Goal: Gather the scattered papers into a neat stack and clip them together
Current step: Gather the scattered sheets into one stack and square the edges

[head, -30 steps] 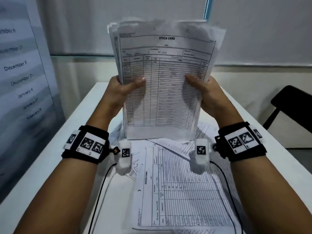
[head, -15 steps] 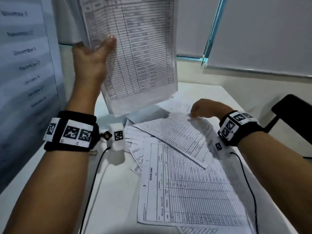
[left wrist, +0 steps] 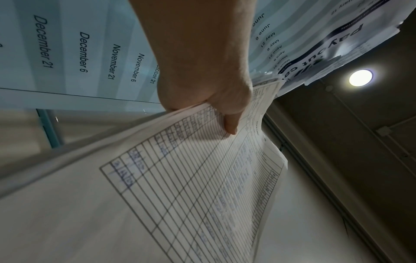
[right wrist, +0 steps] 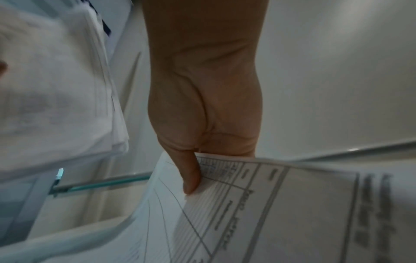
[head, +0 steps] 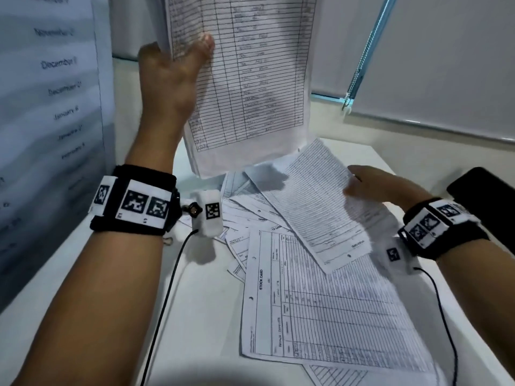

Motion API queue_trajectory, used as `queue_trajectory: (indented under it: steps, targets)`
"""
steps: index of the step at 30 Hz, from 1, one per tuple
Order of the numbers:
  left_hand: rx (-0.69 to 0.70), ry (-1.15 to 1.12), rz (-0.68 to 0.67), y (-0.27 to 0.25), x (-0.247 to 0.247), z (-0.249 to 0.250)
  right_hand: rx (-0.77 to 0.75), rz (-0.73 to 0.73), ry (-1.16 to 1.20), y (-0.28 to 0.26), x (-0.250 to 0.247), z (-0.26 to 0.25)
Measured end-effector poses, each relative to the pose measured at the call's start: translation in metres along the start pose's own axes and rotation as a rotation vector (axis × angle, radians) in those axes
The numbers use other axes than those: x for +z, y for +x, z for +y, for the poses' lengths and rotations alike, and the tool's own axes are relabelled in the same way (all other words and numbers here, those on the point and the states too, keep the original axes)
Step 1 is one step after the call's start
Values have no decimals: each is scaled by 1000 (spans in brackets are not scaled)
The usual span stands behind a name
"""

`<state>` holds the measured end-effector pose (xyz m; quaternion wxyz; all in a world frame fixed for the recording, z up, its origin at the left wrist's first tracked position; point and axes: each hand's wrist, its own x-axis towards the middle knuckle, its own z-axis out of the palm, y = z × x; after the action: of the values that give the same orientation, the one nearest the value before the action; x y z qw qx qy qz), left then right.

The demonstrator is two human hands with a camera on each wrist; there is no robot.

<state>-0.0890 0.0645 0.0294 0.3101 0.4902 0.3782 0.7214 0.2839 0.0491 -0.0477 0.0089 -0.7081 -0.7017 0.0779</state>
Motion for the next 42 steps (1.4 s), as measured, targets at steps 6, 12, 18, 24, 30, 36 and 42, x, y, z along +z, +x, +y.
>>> queue_trajectory:
  steps: [6,12,18,24,30,36,42]
  targets:
    - [-12,-4,13,-1,-1,4,8,5,-175,-45,-48,22]
    - [-10,-3,23,-11,-1,16,-154,177,-629,-54,-73,3]
    - [34,-11,71,-5,-18,23,25,115,-721,-48,-72,-5]
    - [39,-10,76,-2,-21,25,-218,-10,-789,-28,-33,-35]
    - [50,0,48,-7,-14,26,-666,-51,-518,-27,26,-91]
    - [41,17,44,-11,-17,29,-223,-14,-20,6,29,-54]
    - [40,7,33,-10,-17,30,273,-337,-118,14,23,9]
